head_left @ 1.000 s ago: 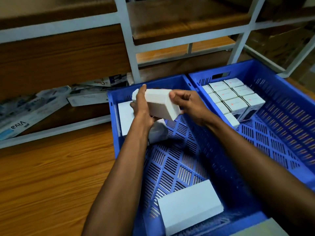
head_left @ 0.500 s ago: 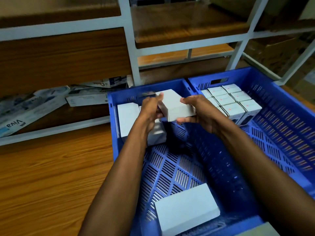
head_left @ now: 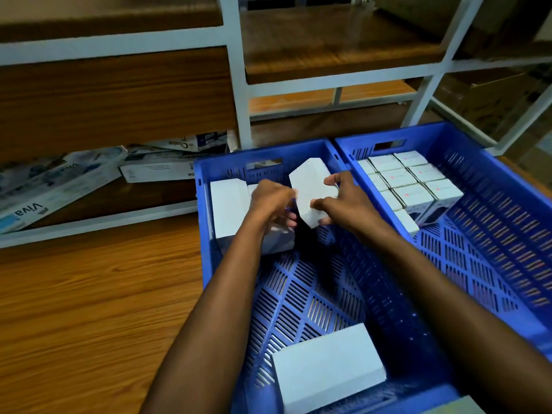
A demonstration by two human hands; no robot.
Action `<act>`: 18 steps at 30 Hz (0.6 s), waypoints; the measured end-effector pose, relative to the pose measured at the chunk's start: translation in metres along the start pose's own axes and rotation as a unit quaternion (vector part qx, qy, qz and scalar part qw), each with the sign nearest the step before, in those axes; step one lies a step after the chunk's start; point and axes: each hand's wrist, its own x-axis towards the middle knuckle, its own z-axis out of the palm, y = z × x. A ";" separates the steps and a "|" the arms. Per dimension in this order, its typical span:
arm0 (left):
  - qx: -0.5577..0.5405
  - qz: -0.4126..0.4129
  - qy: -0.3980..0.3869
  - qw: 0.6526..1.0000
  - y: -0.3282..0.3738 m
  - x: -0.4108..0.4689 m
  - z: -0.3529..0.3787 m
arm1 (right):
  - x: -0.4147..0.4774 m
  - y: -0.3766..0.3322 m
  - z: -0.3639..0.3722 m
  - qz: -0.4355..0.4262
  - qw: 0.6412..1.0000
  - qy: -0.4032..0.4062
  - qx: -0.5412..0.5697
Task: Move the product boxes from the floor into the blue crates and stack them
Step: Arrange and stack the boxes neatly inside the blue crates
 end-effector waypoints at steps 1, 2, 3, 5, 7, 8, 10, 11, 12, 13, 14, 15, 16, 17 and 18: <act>0.053 0.026 0.074 0.995 -0.002 0.002 -0.004 | 0.001 0.002 0.003 -0.004 0.999 0.000 -0.049; 0.108 0.054 0.140 0.983 -0.003 0.004 -0.010 | 0.002 0.004 0.007 -0.001 0.996 -0.009 -0.089; 0.141 0.074 0.181 0.971 -0.004 0.005 -0.015 | 0.003 0.007 0.011 0.007 0.993 -0.023 -0.115; 0.137 0.089 0.186 0.969 -0.005 0.006 -0.022 | 0.009 0.014 0.020 0.037 0.989 -0.062 -0.132; 0.121 0.083 0.153 0.977 -0.007 0.006 -0.022 | 0.018 0.021 0.028 0.078 0.986 -0.103 -0.104; 0.133 0.086 0.136 0.978 -0.009 0.007 -0.021 | 0.023 0.027 0.031 0.100 0.984 -0.115 -0.088; 0.183 0.111 0.120 0.969 -0.012 0.008 -0.018 | 0.029 0.037 0.037 0.132 0.979 -0.129 -0.084; 0.206 0.122 0.119 0.963 -0.012 0.008 -0.017 | 0.031 0.043 0.041 0.142 0.976 -0.132 -0.096; 0.223 0.130 0.120 0.959 -0.013 0.008 -0.016 | 0.032 0.049 0.046 0.150 0.974 -0.129 -0.109; 0.232 0.136 0.114 0.956 -0.013 0.008 -0.015 | 0.032 0.053 0.052 0.162 0.972 -0.120 -0.122; 0.240 0.139 0.103 0.955 -0.014 0.007 -0.014 | 0.034 0.057 0.057 0.168 0.971 -0.109 -0.132; 0.251 0.142 0.091 0.953 -0.013 0.006 -0.012 | 0.036 0.059 0.061 0.171 0.971 -0.095 -0.139; 0.270 0.145 0.084 0.948 -0.013 0.005 -0.010 | 0.038 0.060 0.065 0.173 0.971 -0.085 -0.142; 0.292 0.150 0.080 0.941 -0.014 0.005 -0.008 | 0.040 0.060 0.067 0.170 0.972 -0.080 -0.140; 0.311 0.152 0.081 0.935 -0.014 0.005 -0.008 | 0.042 0.060 0.069 0.162 0.974 -0.076 -0.140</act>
